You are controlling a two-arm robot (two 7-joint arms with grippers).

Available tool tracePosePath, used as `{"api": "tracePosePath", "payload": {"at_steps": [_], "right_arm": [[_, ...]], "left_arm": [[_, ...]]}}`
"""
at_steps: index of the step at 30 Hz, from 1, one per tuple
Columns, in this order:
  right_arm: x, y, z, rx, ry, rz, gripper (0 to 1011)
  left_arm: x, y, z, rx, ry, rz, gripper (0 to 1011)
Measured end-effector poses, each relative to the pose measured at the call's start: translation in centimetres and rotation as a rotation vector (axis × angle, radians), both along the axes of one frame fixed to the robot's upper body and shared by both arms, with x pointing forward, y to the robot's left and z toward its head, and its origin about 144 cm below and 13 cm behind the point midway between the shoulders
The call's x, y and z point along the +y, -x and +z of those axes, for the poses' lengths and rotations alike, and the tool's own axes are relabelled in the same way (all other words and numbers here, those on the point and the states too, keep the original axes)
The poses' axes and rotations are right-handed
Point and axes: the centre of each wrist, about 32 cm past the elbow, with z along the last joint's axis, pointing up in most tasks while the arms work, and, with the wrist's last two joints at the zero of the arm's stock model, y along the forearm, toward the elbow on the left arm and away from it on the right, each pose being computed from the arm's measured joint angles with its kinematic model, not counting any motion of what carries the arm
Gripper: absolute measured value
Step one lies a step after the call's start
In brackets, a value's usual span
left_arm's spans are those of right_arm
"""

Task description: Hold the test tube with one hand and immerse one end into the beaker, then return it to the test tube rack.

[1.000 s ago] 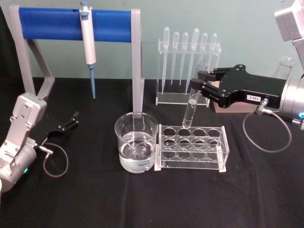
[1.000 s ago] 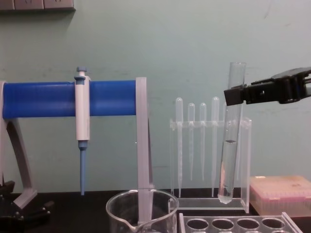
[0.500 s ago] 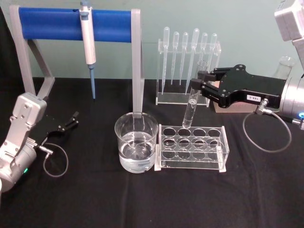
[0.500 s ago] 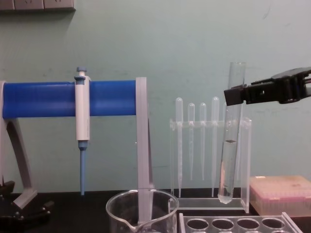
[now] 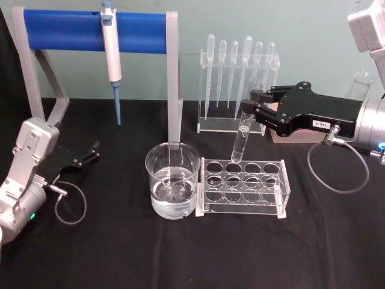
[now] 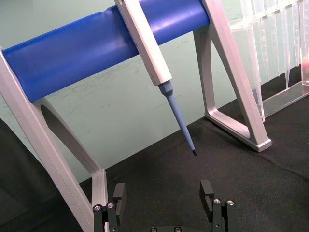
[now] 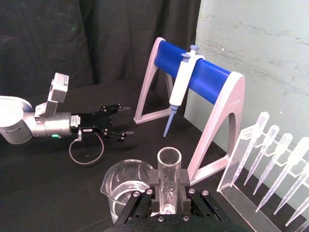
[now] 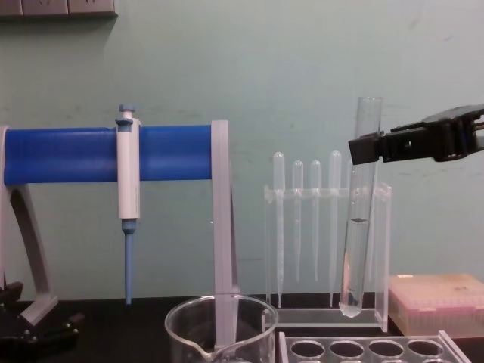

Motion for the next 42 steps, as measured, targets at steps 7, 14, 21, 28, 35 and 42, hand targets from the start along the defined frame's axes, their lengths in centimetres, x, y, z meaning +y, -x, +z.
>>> {"api": "tracePosePath", "payload": {"at_steps": [7, 14, 21, 28, 35, 42], "right_arm": [[0.00, 0.00, 0.00, 0.000, 0.000, 0.000, 231], [0.00, 0.00, 0.00, 0.000, 0.000, 0.000, 231], [0.00, 0.00, 0.00, 0.000, 0.000, 0.000, 231], [0.00, 0.00, 0.00, 0.000, 0.000, 0.000, 231], [0.00, 0.00, 0.00, 0.000, 0.000, 0.000, 231], [0.00, 0.00, 0.00, 0.000, 0.000, 0.000, 231]], "left_arm": [[0.00, 0.00, 0.00, 0.000, 0.000, 0.000, 1000], [0.00, 0.00, 0.00, 0.000, 0.000, 0.000, 1000], [0.00, 0.00, 0.00, 0.000, 0.000, 0.000, 1000], [0.00, 0.00, 0.00, 0.000, 0.000, 0.000, 1000], [0.00, 0.00, 0.00, 0.000, 0.000, 0.000, 1000], [0.00, 0.00, 0.00, 0.000, 0.000, 0.000, 1000]]}}
